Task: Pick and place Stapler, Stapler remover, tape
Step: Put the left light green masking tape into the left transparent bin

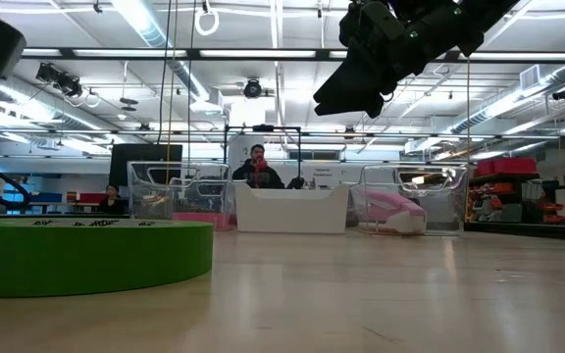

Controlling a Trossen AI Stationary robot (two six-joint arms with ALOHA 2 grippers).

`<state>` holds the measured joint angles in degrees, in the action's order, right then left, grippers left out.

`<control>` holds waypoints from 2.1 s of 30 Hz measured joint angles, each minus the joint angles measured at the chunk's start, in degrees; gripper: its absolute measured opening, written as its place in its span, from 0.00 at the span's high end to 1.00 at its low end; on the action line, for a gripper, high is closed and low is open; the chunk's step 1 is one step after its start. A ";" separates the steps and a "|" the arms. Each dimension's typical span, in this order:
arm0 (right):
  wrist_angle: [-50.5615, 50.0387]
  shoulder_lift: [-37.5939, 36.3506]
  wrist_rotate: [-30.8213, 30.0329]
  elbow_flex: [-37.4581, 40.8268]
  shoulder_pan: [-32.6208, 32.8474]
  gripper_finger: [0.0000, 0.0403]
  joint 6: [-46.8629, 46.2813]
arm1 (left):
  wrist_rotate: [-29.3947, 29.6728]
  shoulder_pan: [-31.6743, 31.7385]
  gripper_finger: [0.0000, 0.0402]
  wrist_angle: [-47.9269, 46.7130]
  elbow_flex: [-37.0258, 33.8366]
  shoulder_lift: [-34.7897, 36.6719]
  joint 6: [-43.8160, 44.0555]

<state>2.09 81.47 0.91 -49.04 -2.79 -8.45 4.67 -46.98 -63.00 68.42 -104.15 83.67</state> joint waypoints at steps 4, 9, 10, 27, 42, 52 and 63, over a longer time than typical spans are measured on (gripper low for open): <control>-0.02 0.00 0.00 0.00 0.01 0.59 -0.01 | 0.03 0.05 0.51 0.06 0.00 -0.84 -0.21; -0.02 0.00 0.00 0.00 0.02 0.59 -0.02 | 1.08 0.22 0.44 0.20 -0.42 -0.93 -0.21; -0.02 0.00 0.00 0.00 0.02 0.59 0.00 | 1.59 0.24 0.43 0.02 -0.46 -0.93 -0.25; -0.03 0.00 0.00 0.00 0.01 0.59 -0.02 | 5.24 0.26 0.41 2.00 -0.49 -0.93 -0.25; 0.00 0.00 0.00 0.00 0.02 0.59 -0.02 | 5.62 0.58 0.44 12.14 -8.69 -0.60 -0.73; -0.02 0.00 0.00 0.00 0.02 0.59 -0.02 | 4.74 1.51 0.78 14.18 -8.74 -0.69 -9.46; 0.00 0.00 -0.01 0.00 0.00 0.59 -0.02 | 5.93 1.88 0.78 2.09 -4.25 2.18 -8.29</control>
<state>2.09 81.47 0.90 -49.04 -2.79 -8.47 10.59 -45.10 -60.92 64.17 -101.97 75.38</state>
